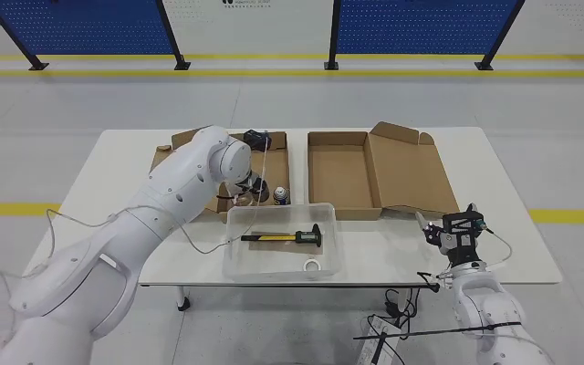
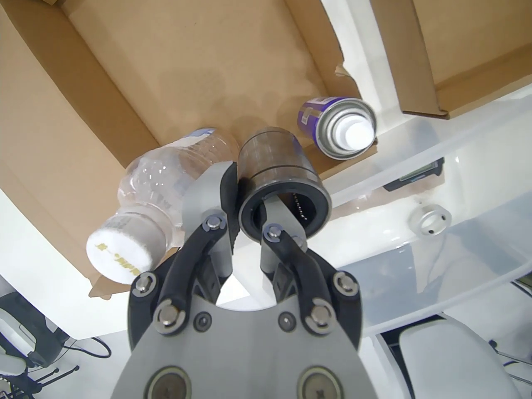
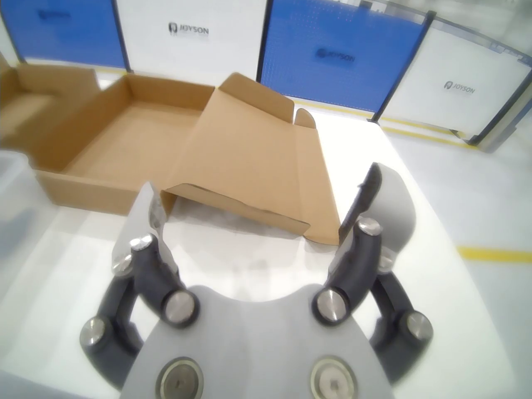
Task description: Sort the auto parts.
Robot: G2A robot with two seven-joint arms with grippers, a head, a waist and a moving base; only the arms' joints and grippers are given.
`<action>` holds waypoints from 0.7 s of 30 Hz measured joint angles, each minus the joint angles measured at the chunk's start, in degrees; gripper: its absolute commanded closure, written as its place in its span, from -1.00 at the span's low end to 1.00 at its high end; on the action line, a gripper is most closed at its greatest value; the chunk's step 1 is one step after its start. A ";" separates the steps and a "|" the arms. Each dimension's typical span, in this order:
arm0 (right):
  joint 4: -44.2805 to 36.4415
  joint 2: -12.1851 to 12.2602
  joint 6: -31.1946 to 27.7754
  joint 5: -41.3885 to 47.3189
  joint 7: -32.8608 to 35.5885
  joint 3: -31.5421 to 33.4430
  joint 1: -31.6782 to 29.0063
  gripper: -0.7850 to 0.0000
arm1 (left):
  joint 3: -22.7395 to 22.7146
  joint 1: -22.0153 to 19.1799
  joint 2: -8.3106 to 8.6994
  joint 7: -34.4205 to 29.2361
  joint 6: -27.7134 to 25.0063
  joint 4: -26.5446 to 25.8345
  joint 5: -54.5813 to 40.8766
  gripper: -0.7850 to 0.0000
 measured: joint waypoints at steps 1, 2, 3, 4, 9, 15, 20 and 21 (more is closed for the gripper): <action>0.00 0.00 0.00 0.00 0.00 0.00 0.00 -1.00 | 0.09 -0.02 -0.26 -0.17 -0.13 0.56 0.06 1.00; 0.00 0.00 0.00 0.00 0.00 0.00 0.00 -1.00 | 0.17 -0.02 -0.44 -0.27 -0.28 0.99 0.16 1.00; 0.00 0.00 0.00 0.00 0.00 0.00 0.00 -1.00 | 0.23 0.00 -0.61 -0.31 -0.48 1.39 0.24 1.00; 0.00 0.00 0.00 0.00 0.00 0.00 0.00 -1.00 | 0.29 0.00 -0.84 -0.31 -0.75 1.83 0.38 1.00; 0.00 0.00 0.00 0.00 0.00 0.00 0.00 -1.00 | 0.43 -0.07 -1.71 -0.42 -1.34 3.10 0.88 1.00; 0.00 0.00 0.00 0.00 0.00 0.00 0.00 -1.00 | 0.60 -0.11 -2.76 -0.62 -2.34 4.27 1.51 1.00; 0.00 0.00 0.00 0.00 0.00 0.00 0.00 -1.00 | 0.70 0.11 -3.57 -0.49 -2.90 5.59 2.12 1.00; 0.00 0.00 0.00 0.00 0.00 0.00 0.00 -1.00 | 0.68 0.09 -3.71 -0.48 -2.98 5.83 2.19 1.00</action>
